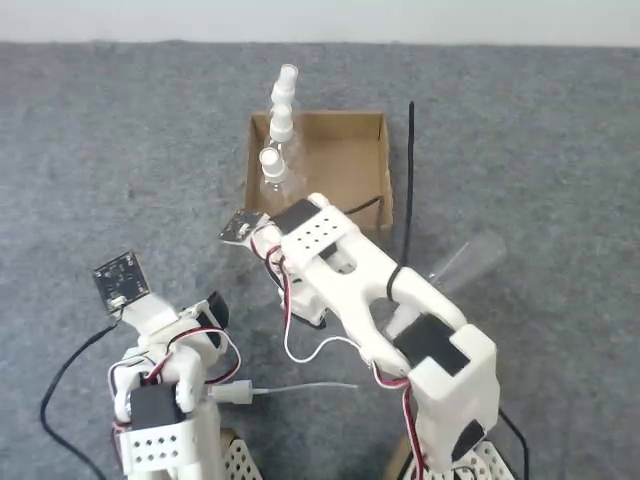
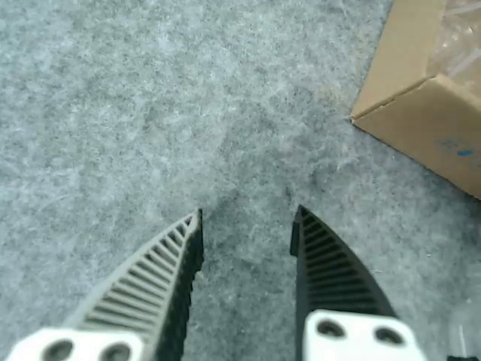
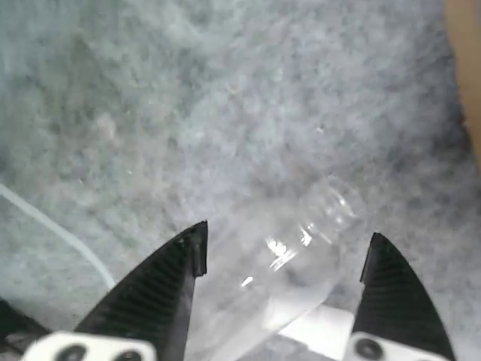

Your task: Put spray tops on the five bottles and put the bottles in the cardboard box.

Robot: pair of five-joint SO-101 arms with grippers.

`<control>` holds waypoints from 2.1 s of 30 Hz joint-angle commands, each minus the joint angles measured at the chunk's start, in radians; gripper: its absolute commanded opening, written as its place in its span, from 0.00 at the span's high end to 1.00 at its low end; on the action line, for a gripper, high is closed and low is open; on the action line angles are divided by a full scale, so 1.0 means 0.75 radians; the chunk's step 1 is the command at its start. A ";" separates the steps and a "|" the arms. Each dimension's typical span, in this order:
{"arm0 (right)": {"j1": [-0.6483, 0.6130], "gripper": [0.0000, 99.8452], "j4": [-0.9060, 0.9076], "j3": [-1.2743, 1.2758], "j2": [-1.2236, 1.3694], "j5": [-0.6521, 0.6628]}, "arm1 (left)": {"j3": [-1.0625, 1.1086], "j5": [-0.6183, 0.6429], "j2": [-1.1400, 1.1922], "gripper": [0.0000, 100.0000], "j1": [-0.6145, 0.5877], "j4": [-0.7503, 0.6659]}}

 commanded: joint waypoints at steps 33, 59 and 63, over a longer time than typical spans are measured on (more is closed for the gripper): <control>-0.013 0.84 0.130 -0.117 0.140 -0.284 | -0.017 -0.006 -0.008 0.81 -0.004 0.004; -0.071 0.97 0.343 -0.059 -0.435 -0.213 | -0.017 -0.006 -0.008 0.81 -0.004 0.004; -0.064 0.97 0.289 0.082 -0.545 -0.213 | -0.017 -0.006 -0.008 0.81 -0.004 0.004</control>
